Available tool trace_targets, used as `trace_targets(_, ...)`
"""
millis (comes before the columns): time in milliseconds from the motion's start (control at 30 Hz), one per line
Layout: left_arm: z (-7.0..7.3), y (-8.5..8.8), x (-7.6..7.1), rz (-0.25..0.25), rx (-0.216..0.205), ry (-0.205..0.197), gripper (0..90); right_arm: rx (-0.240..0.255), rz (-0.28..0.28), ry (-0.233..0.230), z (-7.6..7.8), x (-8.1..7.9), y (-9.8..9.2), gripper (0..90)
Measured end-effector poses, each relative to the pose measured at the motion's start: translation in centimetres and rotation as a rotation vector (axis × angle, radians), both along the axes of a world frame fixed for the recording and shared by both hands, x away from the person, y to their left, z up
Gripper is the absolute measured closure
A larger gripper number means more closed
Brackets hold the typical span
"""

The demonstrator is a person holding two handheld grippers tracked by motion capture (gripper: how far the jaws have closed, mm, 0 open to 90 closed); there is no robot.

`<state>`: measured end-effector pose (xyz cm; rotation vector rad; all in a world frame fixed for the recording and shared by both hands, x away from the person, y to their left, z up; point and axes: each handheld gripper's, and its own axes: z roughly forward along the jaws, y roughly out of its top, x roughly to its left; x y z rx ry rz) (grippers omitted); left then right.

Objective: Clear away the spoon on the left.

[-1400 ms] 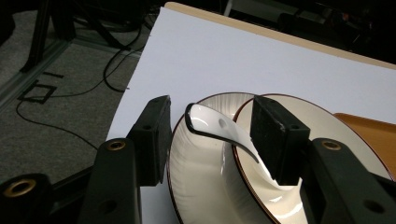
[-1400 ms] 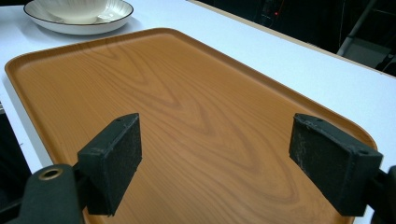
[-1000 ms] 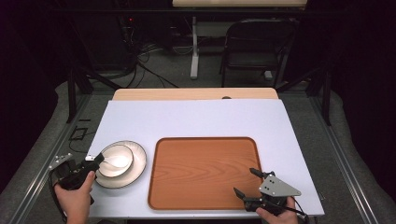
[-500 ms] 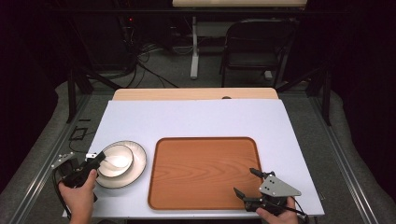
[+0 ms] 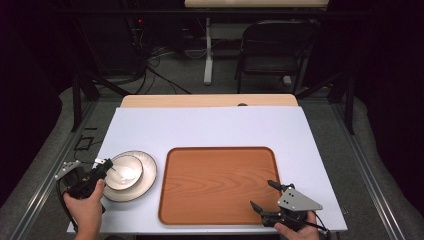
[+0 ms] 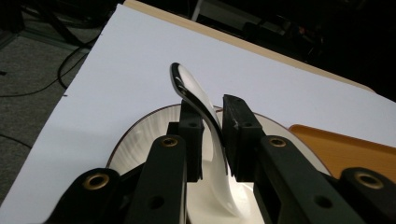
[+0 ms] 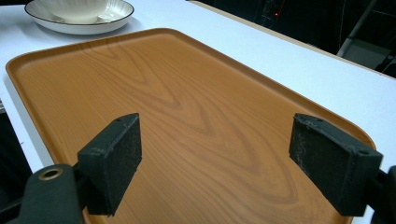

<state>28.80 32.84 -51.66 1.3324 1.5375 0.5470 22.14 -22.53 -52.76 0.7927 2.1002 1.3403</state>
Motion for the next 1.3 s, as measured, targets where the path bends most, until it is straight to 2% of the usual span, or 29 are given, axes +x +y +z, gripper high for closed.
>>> trace_targets(233, 1.0, -1.1, -0.1, -0.034, 0.015, -0.013, 83.4, 0.000, 0.000, -0.002, 0.0, 0.0, 0.0, 16.8)
trace_targets(633, 2.0, -1.9, -0.1, -0.054, 0.054, -0.022, 84.9, 0.000, 0.000, -0.003, 0.0, 0.0, 0.0, 16.7)
trace_targets(867, 3.5, -1.6, -0.3, -0.053, 0.079, -0.037, 84.9, -0.001, 0.000, -0.004, 0.0, 0.0, 0.0, 16.8)
trace_targets(1300, 7.4, -0.3, -0.9, -0.052, 0.116, -0.076, 85.1, 0.001, -0.001, -0.003, 0.0, 0.0, 0.0, 16.8)
